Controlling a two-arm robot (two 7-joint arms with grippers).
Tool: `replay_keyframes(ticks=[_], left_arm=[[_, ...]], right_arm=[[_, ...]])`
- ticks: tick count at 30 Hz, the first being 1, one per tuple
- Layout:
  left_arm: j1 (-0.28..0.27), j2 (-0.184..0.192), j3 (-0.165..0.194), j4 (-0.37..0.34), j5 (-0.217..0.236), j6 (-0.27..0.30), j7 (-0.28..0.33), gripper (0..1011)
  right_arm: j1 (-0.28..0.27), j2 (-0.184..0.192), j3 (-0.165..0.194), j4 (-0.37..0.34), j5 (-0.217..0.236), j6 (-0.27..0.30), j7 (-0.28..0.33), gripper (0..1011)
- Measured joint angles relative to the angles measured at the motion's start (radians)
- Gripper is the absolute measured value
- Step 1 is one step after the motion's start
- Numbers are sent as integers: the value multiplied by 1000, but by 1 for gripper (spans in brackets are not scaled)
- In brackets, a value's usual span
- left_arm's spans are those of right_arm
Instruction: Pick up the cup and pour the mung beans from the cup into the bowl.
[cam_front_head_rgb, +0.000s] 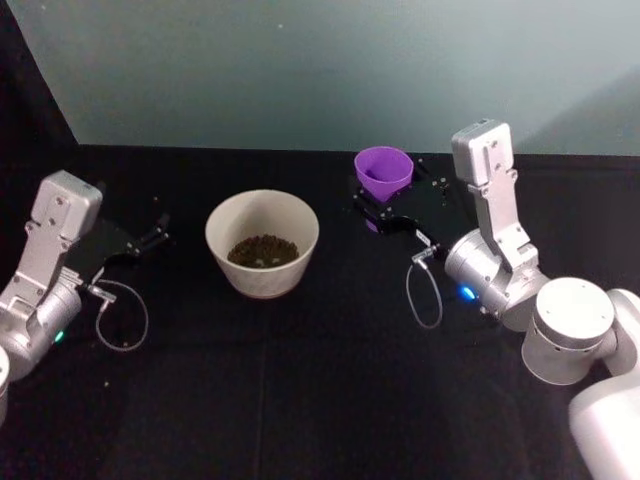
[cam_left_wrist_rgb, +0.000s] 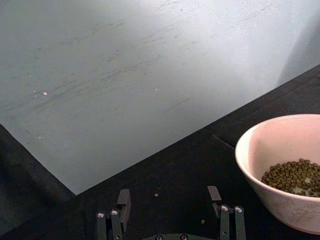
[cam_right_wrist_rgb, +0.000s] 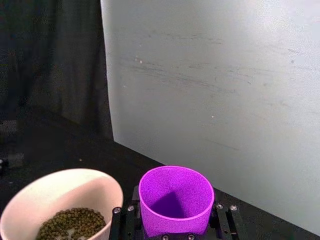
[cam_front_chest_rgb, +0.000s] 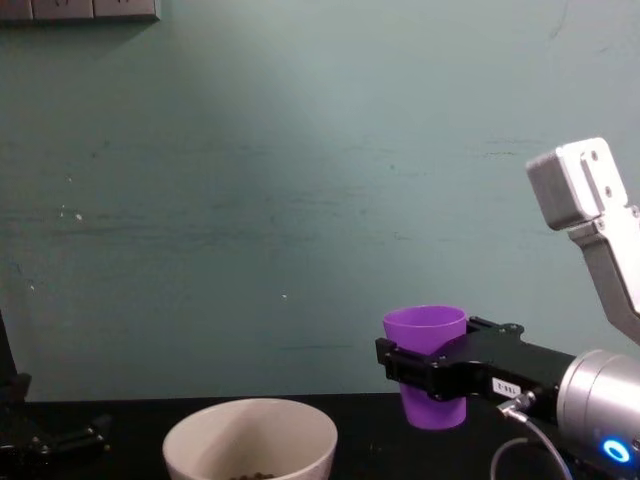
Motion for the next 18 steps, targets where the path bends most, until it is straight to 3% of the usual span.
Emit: replay_keyframes(ticks=[18], left_arm=[[0, 0, 0, 0, 0, 0, 0, 1000]], right_arm=[[0, 1, -2, 0, 4, 1, 3, 731]])
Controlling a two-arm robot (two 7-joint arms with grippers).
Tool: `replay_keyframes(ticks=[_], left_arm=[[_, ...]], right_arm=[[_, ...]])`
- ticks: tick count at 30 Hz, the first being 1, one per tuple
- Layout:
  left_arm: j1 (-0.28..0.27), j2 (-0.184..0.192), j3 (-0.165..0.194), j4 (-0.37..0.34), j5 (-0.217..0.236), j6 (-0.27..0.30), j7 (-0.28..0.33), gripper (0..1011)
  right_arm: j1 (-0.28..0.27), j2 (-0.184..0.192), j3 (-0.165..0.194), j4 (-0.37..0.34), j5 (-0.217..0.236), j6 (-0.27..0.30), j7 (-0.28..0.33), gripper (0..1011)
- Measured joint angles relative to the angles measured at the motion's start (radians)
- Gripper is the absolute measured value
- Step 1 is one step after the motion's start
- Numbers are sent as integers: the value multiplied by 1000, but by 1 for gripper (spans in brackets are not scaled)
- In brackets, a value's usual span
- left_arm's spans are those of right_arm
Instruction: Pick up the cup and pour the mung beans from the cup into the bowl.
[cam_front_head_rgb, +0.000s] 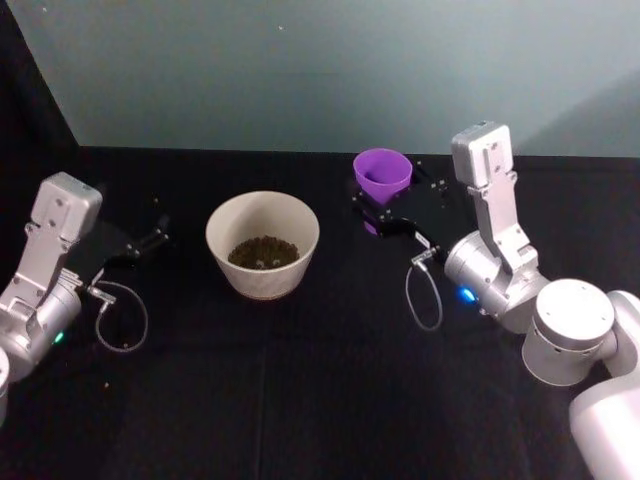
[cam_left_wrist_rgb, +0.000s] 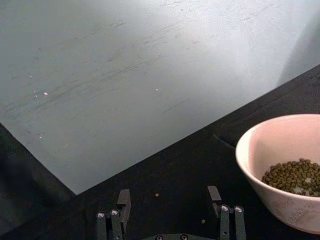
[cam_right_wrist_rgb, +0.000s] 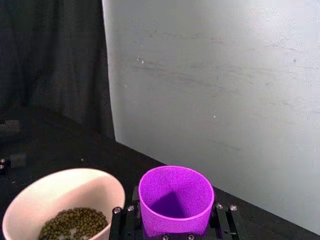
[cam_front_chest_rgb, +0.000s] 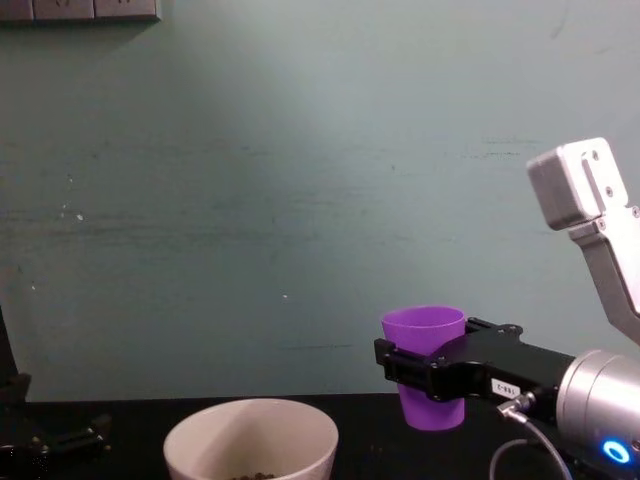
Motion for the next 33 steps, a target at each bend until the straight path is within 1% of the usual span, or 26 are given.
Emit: replay_keyframes(ticks=[4, 5, 8, 9, 11, 14, 15, 20, 25, 29, 33], left_arm=[[0, 0, 0, 0, 0, 0, 0, 1000], [0, 0, 0, 0, 0, 0, 0, 1000], [0, 0, 0, 0, 0, 0, 0, 1000], [0, 0, 0, 0, 0, 0, 0, 1000], [0, 0, 0, 0, 0, 0, 0, 1000], [0, 0, 0, 0, 0, 0, 0, 1000], [0, 0, 0, 0, 0, 0, 0, 1000], [0, 0, 0, 0, 0, 0, 0, 1000], [0, 0, 0, 0, 0, 0, 0, 1000], [0, 0, 0, 0, 0, 0, 0, 1000], [0, 0, 0, 0, 0, 0, 0, 1000]], right_arm=[[12, 11, -1, 29, 18, -26, 12, 731], [16, 14, -3, 49, 22, -49, 14, 731], [23, 17, -7, 87, 30, -83, 19, 731], [29, 18, -11, 117, 35, -108, 23, 731], [40, 18, -18, 166, 44, -142, 30, 731], [49, 17, -23, 206, 54, -170, 37, 731], [55, 17, -27, 229, 59, -185, 42, 731], [73, 14, -39, 285, 79, -213, 55, 731], [77, 13, -44, 305, 102, -225, 64, 732], [77, 14, -45, 308, 121, -237, 66, 808], [73, 20, -50, 297, 134, -240, 64, 928]])
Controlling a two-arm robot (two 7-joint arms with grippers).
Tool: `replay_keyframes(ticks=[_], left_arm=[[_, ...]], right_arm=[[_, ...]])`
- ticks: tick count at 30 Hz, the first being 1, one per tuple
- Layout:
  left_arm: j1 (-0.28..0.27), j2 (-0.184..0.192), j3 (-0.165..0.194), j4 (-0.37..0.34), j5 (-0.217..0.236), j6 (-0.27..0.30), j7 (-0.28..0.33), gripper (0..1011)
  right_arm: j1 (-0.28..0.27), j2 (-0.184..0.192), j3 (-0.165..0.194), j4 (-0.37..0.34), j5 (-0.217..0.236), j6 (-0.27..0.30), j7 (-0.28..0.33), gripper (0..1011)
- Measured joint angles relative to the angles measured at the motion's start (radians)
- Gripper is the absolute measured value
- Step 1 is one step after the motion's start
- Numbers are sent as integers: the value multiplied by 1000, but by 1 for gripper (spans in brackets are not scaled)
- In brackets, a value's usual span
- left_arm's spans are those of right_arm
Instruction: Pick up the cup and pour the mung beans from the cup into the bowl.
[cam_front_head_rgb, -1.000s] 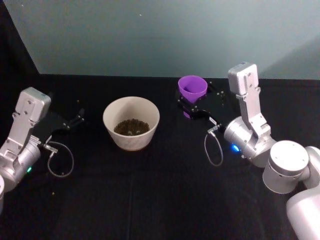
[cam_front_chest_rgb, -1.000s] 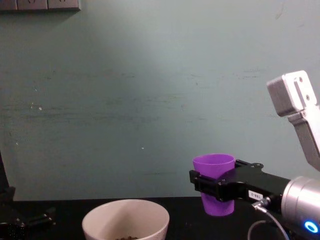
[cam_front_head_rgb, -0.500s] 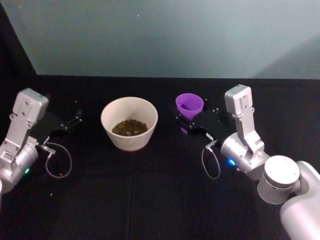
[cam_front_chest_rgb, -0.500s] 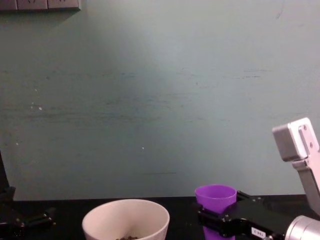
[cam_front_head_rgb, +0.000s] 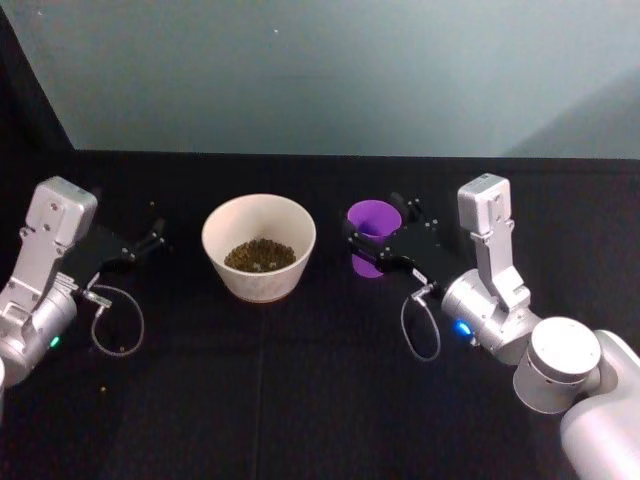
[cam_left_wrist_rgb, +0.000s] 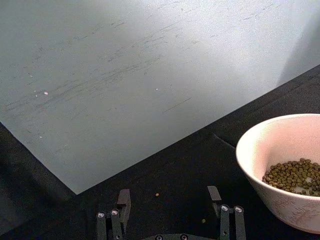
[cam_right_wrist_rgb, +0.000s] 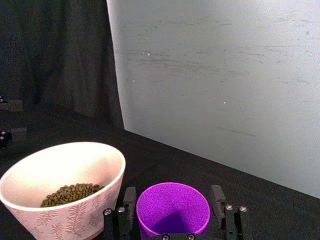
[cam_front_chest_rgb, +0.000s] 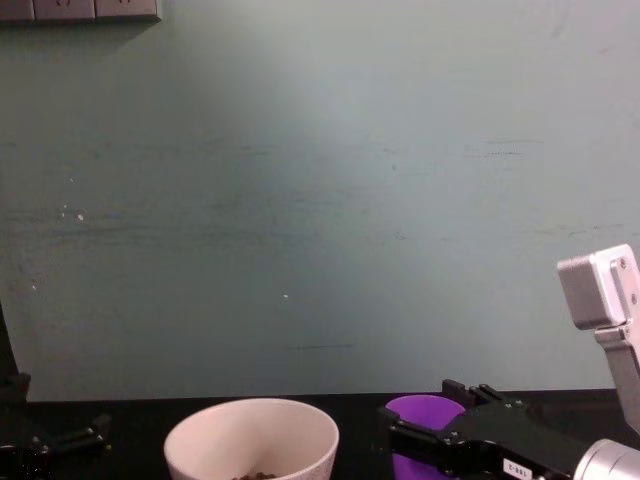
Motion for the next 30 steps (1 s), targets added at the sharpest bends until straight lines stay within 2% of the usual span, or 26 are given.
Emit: replay_keyframes(ticks=[3, 12, 17, 18, 20, 24, 26, 27, 30], left_arm=[[0, 0, 0, 0, 0, 0, 0, 1000], [0, 0, 0, 0, 0, 0, 0, 1000], [0, 0, 0, 0, 0, 0, 0, 1000], [0, 0, 0, 0, 0, 0, 0, 1000], [0, 0, 0, 0, 0, 0, 0, 1000], [0, 0, 0, 0, 0, 0, 0, 1000], [0, 0, 0, 0, 0, 0, 0, 1000], [0, 0, 0, 0, 0, 0, 0, 1000], [0, 0, 0, 0, 0, 0, 0, 1000]], right_arm=[[-3, 4, -5, -12, 4, 0, -5, 1000], [-13, 14, -14, -44, 13, 0, -21, 1003], [-27, 22, -14, -89, 14, 4, -35, 1003], [-40, 29, -13, -132, 14, 4, -46, 1003], [-47, 33, -13, -153, 13, 4, -51, 1003], [-65, 44, -11, -210, -9, 2, -80, 1003], [-81, 51, -5, -254, -40, -1, -118, 1003], [-81, 51, -5, -254, -40, -1, -118, 1003], [-99, 57, 11, -294, -76, 2, -168, 1003]])
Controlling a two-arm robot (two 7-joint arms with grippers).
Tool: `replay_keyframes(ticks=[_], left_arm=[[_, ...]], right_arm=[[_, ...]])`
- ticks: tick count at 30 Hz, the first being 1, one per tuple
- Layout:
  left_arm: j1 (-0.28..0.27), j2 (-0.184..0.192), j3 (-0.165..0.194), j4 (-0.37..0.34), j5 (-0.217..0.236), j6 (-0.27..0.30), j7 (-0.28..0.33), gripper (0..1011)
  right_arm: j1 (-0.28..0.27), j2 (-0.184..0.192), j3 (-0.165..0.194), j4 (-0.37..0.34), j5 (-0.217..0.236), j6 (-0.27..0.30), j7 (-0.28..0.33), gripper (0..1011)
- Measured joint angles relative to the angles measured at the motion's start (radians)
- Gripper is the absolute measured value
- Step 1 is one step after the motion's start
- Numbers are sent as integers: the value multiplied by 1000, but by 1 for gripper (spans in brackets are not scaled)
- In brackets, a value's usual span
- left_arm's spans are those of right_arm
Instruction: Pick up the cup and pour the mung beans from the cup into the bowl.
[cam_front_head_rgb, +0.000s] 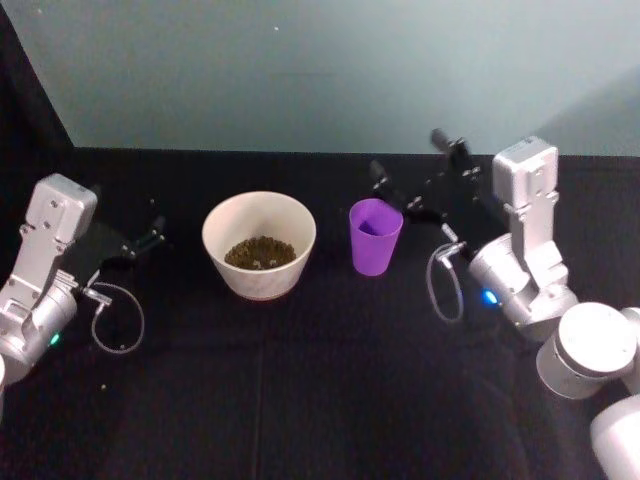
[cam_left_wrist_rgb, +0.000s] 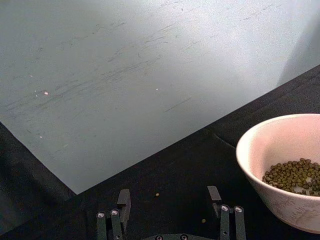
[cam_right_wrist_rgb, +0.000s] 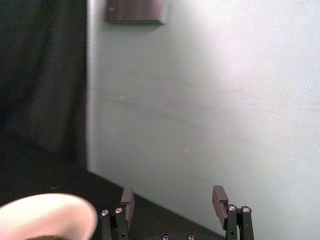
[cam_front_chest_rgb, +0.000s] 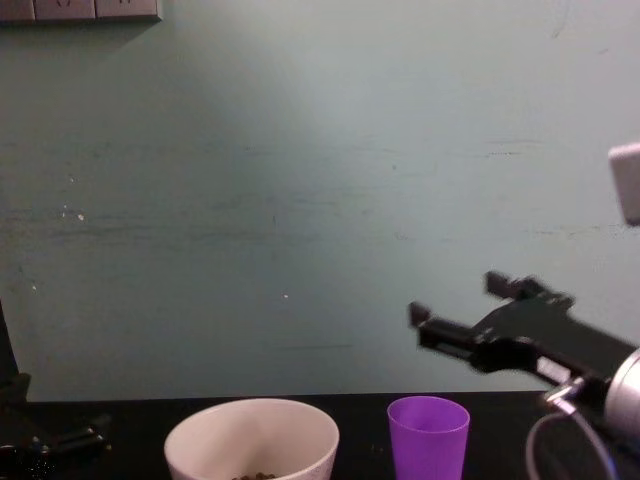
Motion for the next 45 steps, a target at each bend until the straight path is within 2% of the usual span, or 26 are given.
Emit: replay_keyframes(ticks=[3, 6, 10, 13, 21, 27, 45], left_arm=[[0, 0, 0, 0, 0, 0, 0, 1000], [0, 0, 0, 0, 0, 0, 0, 1000], [0, 0, 0, 0, 0, 0, 0, 1000], [0, 0, 0, 0, 0, 0, 0, 1000], [0, 0, 0, 0, 0, 0, 0, 1000], [0, 0, 0, 0, 0, 0, 0, 1000], [0, 0, 0, 0, 0, 0, 0, 1000]], right_arm=[[-28, 2, 36, -48, -51, 34, -82, 1003], [-41, 0, 58, -65, -74, 63, -126, 1003], [-57, -5, 97, -79, -111, 138, -188, 1003], [-56, -7, 112, -54, -123, 184, -195, 1003], [-37, -16, 119, 44, -145, 243, -175, 1003], [-34, -28, 125, 71, -160, 248, -168, 1003], [-35, -25, 124, 67, -158, 247, -168, 1003]])
